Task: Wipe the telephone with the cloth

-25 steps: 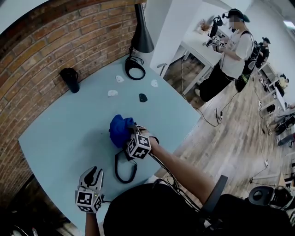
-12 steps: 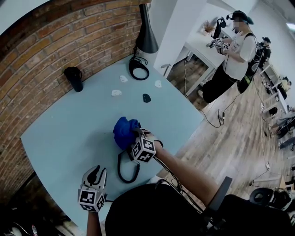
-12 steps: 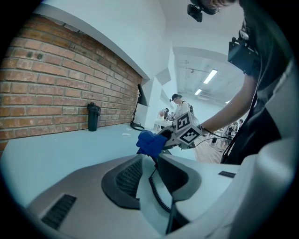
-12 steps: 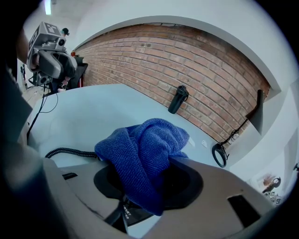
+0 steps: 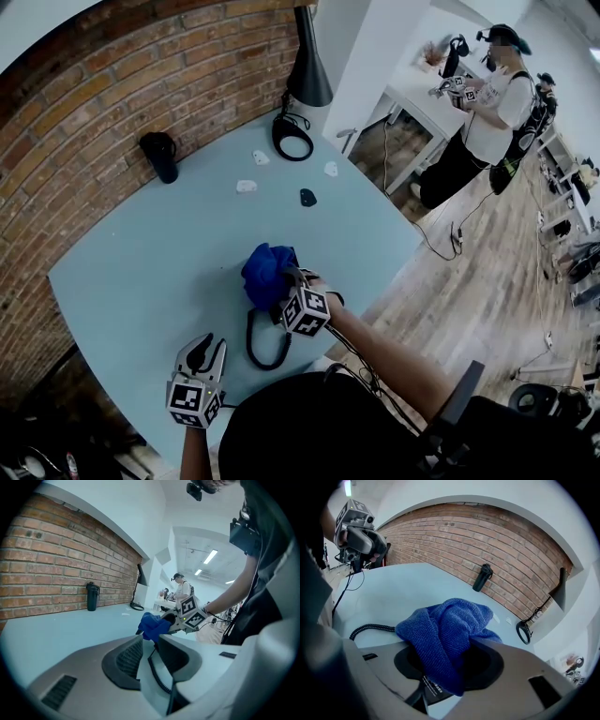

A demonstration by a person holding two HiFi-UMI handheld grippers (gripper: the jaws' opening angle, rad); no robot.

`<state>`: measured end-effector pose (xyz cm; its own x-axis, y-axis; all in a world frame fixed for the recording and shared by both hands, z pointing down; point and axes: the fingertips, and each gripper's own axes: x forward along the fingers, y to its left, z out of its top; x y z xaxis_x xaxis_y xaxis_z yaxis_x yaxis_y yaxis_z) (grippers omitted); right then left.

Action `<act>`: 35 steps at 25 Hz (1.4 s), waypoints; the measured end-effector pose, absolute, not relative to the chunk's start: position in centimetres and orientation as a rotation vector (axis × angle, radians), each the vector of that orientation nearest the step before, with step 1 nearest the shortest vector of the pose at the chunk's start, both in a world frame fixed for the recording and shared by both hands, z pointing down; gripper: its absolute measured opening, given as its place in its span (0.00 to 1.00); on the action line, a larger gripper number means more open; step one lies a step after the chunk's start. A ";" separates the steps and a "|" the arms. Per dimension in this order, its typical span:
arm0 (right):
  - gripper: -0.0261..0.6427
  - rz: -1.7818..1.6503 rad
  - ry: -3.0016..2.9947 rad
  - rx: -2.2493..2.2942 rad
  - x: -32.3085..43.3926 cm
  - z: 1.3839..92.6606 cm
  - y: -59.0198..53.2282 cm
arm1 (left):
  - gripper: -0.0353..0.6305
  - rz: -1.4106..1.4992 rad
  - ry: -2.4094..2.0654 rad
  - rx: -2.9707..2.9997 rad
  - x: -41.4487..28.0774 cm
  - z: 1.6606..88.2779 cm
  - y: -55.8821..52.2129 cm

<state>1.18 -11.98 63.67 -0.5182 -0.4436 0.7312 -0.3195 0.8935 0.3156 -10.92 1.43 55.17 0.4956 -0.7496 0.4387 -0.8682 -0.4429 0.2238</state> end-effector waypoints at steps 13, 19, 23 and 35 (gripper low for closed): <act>0.31 -0.153 -2.154 0.532 1.7 64.5 -10.5 | 0.25 0.402 -1.309 2.319 -10.5 55.9 1.7; 0.31 -0.137 -2.155 0.530 1.9 65.1 -9.5 | 0.25 0.397 -1.305 2.329 -10.2 55.8 1.5; 0.31 -0.117 -2.153 0.538 2.2 65.5 -8.8 | 0.25 0.395 -1.303 2.332 -10.1 55.9 1.5; 0.31 -0.048 -2.143 0.538 2.7 66.7 -6.6 | 0.25 0.383 -1.302 2.347 -10.0 55.8 1.1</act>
